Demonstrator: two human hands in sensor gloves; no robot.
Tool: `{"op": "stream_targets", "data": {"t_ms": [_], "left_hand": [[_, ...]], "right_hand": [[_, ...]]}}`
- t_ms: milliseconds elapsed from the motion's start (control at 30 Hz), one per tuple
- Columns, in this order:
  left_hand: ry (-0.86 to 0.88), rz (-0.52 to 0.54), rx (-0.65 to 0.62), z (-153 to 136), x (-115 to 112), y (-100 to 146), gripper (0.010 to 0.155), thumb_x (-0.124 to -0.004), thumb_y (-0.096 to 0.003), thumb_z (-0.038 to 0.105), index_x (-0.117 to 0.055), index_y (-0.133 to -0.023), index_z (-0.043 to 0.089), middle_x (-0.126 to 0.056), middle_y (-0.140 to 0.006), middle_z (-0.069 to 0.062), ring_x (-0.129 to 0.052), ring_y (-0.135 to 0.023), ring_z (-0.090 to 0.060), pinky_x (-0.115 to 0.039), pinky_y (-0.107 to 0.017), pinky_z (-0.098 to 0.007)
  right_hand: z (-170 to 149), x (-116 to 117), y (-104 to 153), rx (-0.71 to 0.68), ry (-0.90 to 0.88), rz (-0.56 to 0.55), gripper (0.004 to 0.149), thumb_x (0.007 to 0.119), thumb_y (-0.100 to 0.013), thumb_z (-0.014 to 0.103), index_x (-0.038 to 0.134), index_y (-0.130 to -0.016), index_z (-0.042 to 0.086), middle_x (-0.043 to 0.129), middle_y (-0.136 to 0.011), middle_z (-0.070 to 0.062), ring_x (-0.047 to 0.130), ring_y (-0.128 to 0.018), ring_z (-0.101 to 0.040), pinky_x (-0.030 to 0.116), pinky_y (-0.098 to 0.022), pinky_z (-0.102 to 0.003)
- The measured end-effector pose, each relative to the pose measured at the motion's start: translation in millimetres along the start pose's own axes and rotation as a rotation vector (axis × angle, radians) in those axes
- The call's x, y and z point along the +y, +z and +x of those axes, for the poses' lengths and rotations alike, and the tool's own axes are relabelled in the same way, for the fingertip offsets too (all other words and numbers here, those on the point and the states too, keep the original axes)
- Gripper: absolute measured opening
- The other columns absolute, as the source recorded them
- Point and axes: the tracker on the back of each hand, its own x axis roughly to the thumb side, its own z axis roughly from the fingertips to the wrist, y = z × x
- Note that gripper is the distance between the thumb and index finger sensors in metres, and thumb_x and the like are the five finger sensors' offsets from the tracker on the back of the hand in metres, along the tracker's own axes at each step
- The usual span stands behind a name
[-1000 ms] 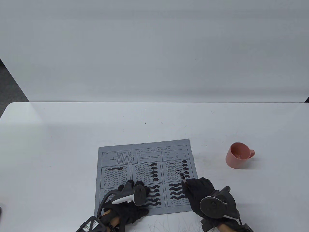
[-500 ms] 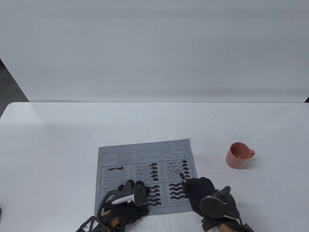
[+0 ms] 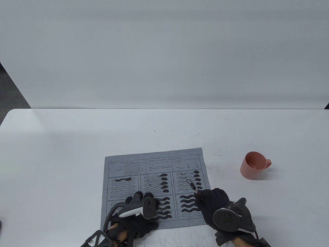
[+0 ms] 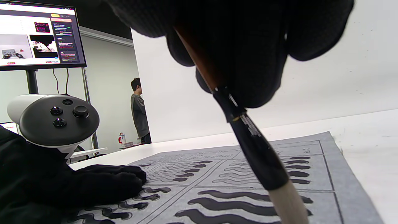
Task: Trace patterns on water writing practice cloth with Chinese brush
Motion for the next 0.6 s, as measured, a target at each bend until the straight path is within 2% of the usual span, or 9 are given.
{"op": "stream_targets", "data": {"t_ms": [600], "left_hand": [[-0.001, 0.0, 0.001, 0.0, -0.1, 0.0, 0.084, -0.042, -0.0431, 0.067, 0.023, -0.093, 0.046, 0.035, -0.1, 0.01, 0.031, -0.095, -0.033, 0.008, -0.072, -0.06]], "right_hand": [[-1.3, -0.3, -0.3, 0.008, 0.004, 0.001, 0.04, 0.066, -0.056, 0.032, 0.077, -0.085, 0.007, 0.096, -0.076, -0.016, 0.101, -0.058, -0.034, 0.074, -0.054, -0.064]]}}
